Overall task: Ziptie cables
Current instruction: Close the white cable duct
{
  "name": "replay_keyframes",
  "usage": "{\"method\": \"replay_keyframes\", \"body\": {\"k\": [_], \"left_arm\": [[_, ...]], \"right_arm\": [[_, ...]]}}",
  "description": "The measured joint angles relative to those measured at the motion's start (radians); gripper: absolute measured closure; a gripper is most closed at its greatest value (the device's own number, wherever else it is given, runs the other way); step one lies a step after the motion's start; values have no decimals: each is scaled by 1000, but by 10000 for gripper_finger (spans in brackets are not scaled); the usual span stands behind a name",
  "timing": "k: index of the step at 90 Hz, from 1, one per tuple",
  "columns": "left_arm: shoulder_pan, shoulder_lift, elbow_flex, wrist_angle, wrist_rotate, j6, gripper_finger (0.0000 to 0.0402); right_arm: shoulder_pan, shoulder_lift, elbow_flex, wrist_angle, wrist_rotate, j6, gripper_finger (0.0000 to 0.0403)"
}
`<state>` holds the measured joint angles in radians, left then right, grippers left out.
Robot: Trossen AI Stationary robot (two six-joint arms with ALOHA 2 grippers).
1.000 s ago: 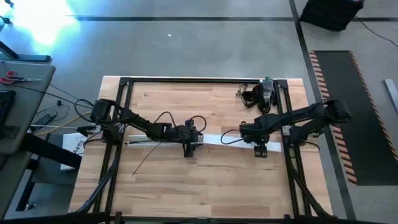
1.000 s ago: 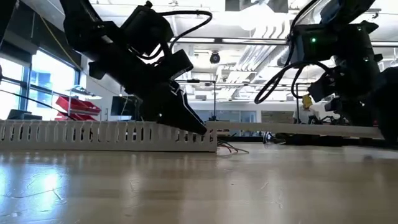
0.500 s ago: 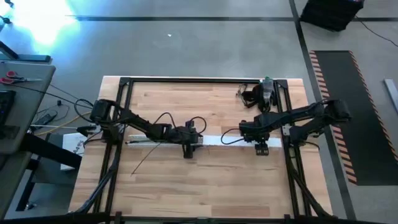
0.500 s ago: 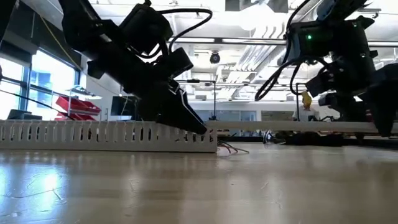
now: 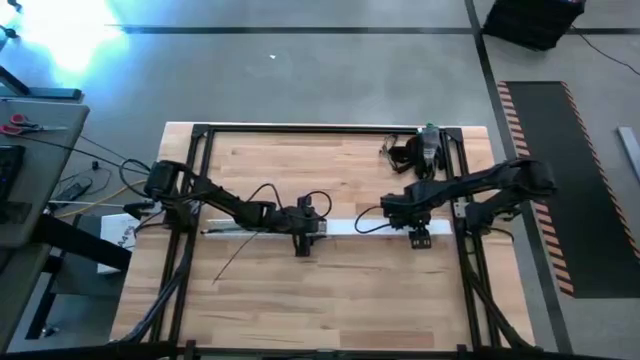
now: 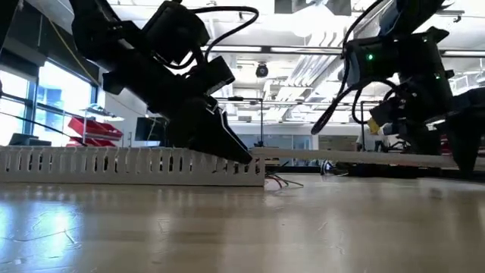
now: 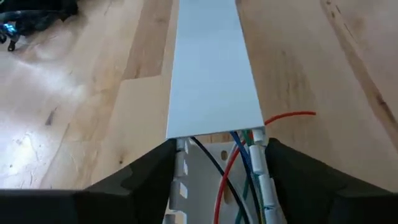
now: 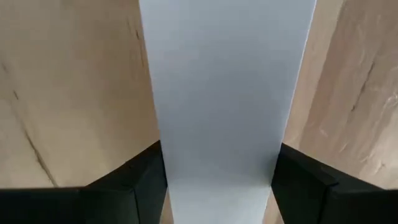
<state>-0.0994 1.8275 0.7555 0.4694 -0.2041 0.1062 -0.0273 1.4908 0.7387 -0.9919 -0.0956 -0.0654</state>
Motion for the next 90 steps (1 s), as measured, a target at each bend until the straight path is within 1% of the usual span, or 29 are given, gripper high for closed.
{"method": "replay_keyframes", "body": {"k": [12, 24, 36, 52, 68, 90], "left_arm": [[2, -8, 0, -2, 9, 0, 134], [2, -17, 0, -5, 8, 0, 120], [2, -23, 1, -53, 15, -4, 119], [2, -23, 1, -127, 52, -24, 119], [-2, -23, 1, -129, 36, -26, 119], [-2, -23, 0, -129, 26, -33, 119]], "right_arm": [[1, 18, 0, -2, -2, -11, 186], [1, 20, 0, -4, -2, -14, 186], [1, 20, 0, -7, -2, -14, 186], [1, 20, 0, -11, -2, -18, 186], [1, 20, 5, -22, -10, -15, 186], [1, 20, 71, -66, -13, 8, 186]]}}
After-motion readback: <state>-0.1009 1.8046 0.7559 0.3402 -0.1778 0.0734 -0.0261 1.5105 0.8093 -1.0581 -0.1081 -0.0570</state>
